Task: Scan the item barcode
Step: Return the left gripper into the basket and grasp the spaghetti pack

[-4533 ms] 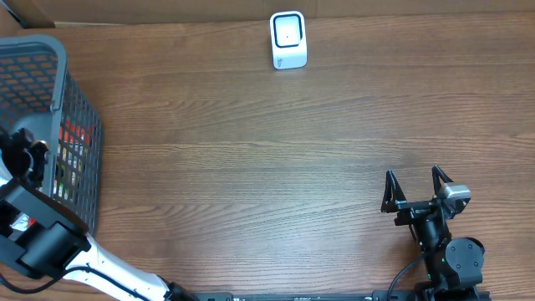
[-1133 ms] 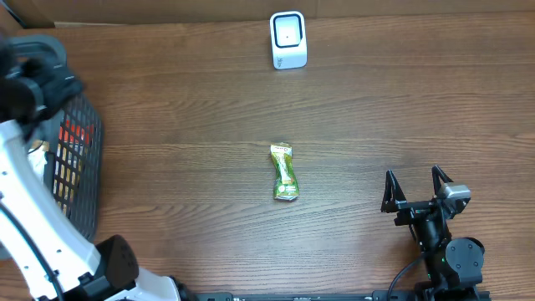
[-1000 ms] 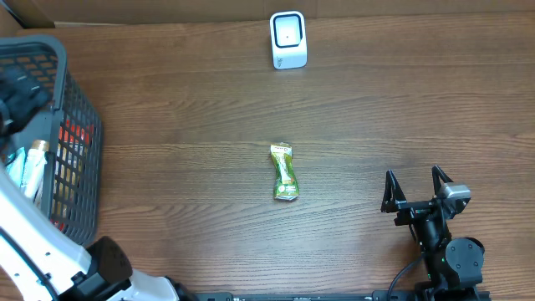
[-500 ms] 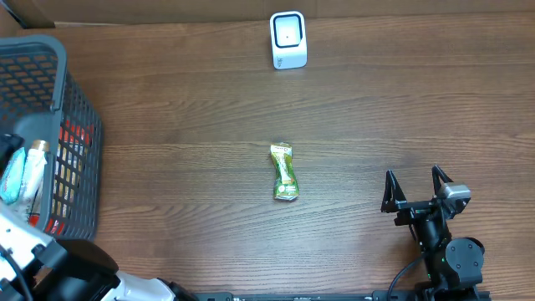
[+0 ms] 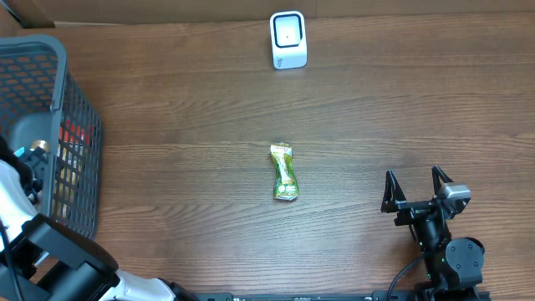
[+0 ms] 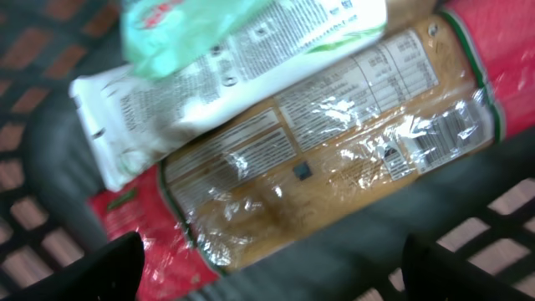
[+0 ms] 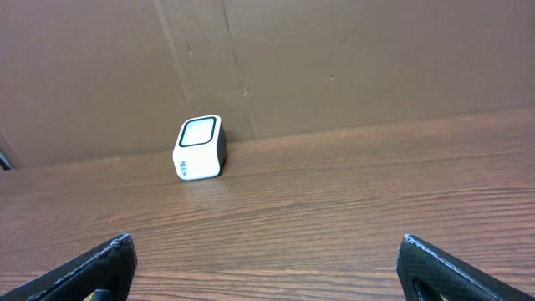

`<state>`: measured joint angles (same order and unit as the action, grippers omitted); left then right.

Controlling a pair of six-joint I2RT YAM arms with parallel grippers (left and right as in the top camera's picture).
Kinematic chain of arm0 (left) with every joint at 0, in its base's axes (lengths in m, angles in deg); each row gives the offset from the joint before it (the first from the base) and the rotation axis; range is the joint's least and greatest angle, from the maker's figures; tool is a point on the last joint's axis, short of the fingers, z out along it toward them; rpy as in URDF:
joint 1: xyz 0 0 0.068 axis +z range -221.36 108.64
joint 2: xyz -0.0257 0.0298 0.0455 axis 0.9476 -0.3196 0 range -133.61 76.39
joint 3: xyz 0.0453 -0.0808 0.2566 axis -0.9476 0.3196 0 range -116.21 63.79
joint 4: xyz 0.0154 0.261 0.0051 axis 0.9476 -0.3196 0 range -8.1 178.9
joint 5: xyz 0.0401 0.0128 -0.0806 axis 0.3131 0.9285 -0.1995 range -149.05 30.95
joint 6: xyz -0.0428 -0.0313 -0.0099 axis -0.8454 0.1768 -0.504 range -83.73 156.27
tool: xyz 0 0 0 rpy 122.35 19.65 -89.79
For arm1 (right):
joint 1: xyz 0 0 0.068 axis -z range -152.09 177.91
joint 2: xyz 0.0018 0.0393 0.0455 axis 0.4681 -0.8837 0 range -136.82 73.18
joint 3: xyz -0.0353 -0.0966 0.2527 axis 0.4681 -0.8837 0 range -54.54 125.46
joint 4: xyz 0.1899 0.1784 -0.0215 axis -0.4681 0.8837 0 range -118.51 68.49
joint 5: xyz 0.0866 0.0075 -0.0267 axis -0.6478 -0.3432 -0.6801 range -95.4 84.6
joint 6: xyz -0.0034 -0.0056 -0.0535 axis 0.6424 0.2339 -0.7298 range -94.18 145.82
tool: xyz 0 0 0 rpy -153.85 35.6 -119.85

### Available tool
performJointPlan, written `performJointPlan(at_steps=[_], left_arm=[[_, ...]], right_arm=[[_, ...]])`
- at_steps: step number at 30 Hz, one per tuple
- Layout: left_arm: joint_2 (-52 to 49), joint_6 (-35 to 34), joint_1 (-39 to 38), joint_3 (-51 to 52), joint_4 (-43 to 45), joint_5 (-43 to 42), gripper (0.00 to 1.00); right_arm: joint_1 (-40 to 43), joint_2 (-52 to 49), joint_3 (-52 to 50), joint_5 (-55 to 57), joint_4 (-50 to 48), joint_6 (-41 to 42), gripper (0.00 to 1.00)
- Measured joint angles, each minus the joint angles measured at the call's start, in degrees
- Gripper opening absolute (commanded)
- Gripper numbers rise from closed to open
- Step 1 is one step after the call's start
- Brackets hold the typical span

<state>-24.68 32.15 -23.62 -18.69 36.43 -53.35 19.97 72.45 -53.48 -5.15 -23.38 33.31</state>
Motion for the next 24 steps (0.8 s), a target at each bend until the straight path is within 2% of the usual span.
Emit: performJointPlan(at_steps=[5, 10, 17, 24], left_arm=[[0.00, 9.75, -0.90, 5.38, 5.88, 0.17, 1.00], [0.00, 16.52, -0.92, 7.39, 10.29, 0.44, 1.00], [-0.15, 21.55, -0.98, 8.48, 18.03, -0.11, 1.00], [-5.05, 26.47, -1.44, 8.48, 18.25, -3.87, 1.00]], right_arm=[[0.00, 0.00, 0.00, 0.00, 0.02, -0.02, 1.00], [0.00, 0.00, 0.00, 0.00, 0.04, -0.02, 1.00], [0.00, 0.00, 0.00, 0.00, 0.02, -0.02, 1.00], [0.00, 0.00, 0.00, 0.00, 0.02, 0.00, 1.00]])
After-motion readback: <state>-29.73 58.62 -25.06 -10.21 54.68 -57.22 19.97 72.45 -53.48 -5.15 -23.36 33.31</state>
